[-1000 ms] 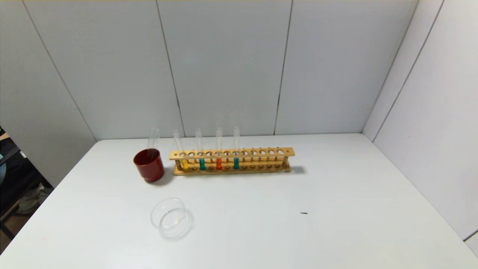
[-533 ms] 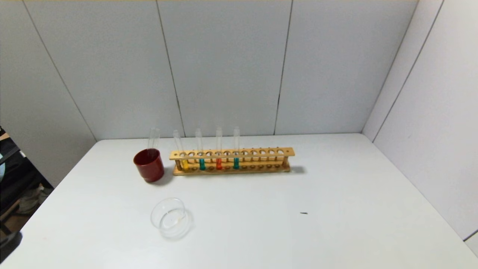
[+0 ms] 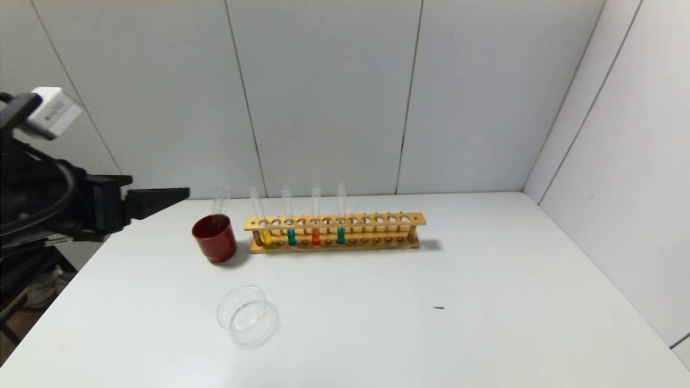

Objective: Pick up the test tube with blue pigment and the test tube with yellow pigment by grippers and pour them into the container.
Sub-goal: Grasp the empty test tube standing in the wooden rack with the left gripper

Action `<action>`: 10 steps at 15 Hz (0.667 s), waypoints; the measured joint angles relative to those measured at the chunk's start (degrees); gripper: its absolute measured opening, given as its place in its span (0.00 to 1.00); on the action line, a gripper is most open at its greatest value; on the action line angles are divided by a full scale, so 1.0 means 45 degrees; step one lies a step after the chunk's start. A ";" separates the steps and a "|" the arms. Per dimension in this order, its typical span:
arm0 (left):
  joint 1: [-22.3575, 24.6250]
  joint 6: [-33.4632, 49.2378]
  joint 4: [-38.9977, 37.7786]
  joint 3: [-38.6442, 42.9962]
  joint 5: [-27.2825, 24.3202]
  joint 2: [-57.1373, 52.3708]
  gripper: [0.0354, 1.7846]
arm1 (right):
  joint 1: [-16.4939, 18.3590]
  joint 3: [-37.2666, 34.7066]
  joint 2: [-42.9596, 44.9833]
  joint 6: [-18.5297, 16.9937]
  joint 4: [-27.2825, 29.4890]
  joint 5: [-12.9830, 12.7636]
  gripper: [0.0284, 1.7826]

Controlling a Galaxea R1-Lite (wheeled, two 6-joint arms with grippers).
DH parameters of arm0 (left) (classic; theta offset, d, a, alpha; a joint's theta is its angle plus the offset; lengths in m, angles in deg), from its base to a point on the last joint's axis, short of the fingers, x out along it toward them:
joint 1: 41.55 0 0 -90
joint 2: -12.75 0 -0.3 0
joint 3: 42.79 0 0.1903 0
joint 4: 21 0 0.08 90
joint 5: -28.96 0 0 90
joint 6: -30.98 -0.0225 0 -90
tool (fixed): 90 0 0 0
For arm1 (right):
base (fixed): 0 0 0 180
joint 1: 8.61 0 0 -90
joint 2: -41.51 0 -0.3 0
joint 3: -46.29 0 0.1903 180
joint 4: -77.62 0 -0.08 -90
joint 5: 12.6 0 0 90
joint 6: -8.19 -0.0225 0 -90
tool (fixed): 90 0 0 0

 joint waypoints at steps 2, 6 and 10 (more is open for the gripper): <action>-0.0225 0.0512 -0.1365 -0.0130 0.0122 0.1788 0.98 | 0.0000 0.0000 0.0000 0.0000 0.0000 0.0000 0.98; -0.0366 0.0861 -0.3481 -0.0222 0.0198 0.4299 0.98 | 0.0000 0.0000 0.0000 -0.0008 0.0000 0.0000 0.98; -0.0393 0.0856 -0.5060 -0.0471 0.0198 0.6247 0.98 | 0.0000 0.0000 0.0000 0.0000 0.0000 -0.0005 0.98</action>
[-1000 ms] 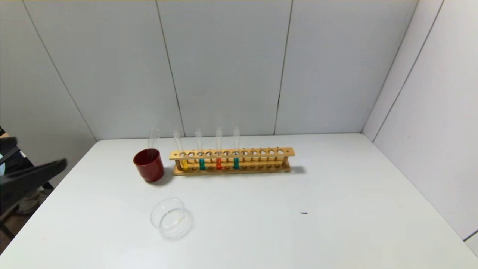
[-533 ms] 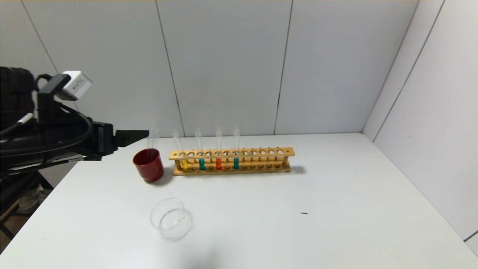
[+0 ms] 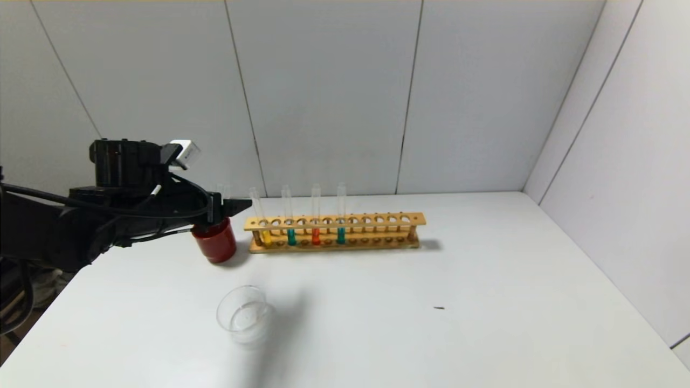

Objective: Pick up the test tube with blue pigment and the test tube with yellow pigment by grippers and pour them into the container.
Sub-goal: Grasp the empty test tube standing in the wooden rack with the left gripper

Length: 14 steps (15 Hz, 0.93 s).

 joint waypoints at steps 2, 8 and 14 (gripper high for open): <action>-0.0049 0.0024 -0.0436 -0.0406 -0.0005 0.0870 0.98 | 0.0000 0.0000 0.0000 0.0000 0.0000 0.0000 0.98; -0.0501 0.0320 -0.0398 -0.2243 0.0030 0.2603 0.98 | 0.0000 0.0000 0.0003 -0.0008 0.0000 0.0005 0.98; -0.0574 0.0314 -0.0393 -0.2880 0.0171 0.3438 0.90 | 0.0000 0.0000 0.0014 -0.0003 0.0000 0.0000 0.98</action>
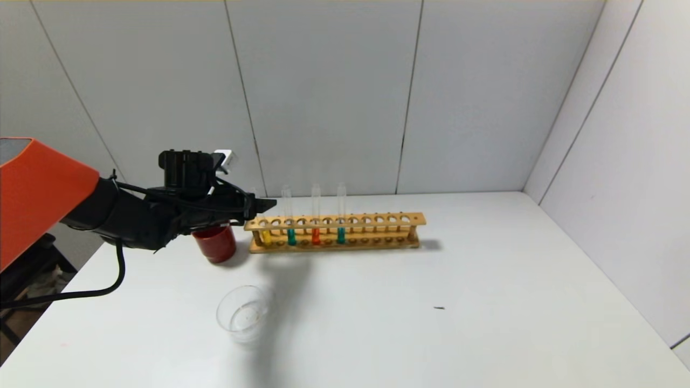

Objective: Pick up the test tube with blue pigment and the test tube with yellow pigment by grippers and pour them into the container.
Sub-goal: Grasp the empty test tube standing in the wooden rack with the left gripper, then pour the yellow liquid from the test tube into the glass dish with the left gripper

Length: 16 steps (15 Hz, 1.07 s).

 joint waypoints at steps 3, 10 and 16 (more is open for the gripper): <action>-0.0190 -0.0008 -0.0035 -0.0287 0.0014 0.0293 0.68 | 0.0000 0.0000 0.0000 0.0003 0.0000 0.0005 0.98; -0.0417 -0.0033 0.0003 -0.0515 0.0130 0.0428 0.18 | 0.0000 0.0000 0.0000 0.0000 0.0000 0.0000 0.98; -0.0455 -0.0165 0.0772 -0.1604 0.0607 -0.0106 0.18 | 0.0000 0.0000 0.0000 0.0003 -0.0005 0.0000 0.98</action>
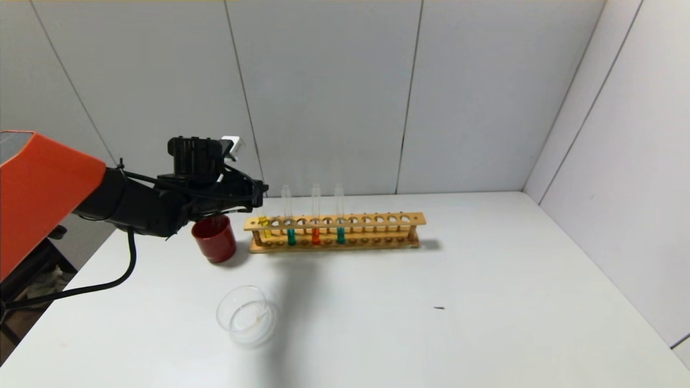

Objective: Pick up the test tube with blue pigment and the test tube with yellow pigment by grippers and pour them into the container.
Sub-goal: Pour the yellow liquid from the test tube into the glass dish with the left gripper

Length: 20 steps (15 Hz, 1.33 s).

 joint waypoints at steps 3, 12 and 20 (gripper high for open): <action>0.0008 -0.0666 0.1693 -0.1552 0.0344 -0.0704 0.18 | 0.0000 0.0000 0.0000 -0.0003 0.0005 0.0000 0.98; 0.0008 -0.3094 0.3803 -0.1894 0.1206 -0.3514 0.18 | 0.0000 0.0000 0.0000 -0.0003 0.0005 0.0005 0.98; 0.0401 -0.8506 0.0650 0.4261 0.1211 -0.5746 0.18 | 0.0000 0.0000 0.0000 0.0000 0.0005 0.0005 0.98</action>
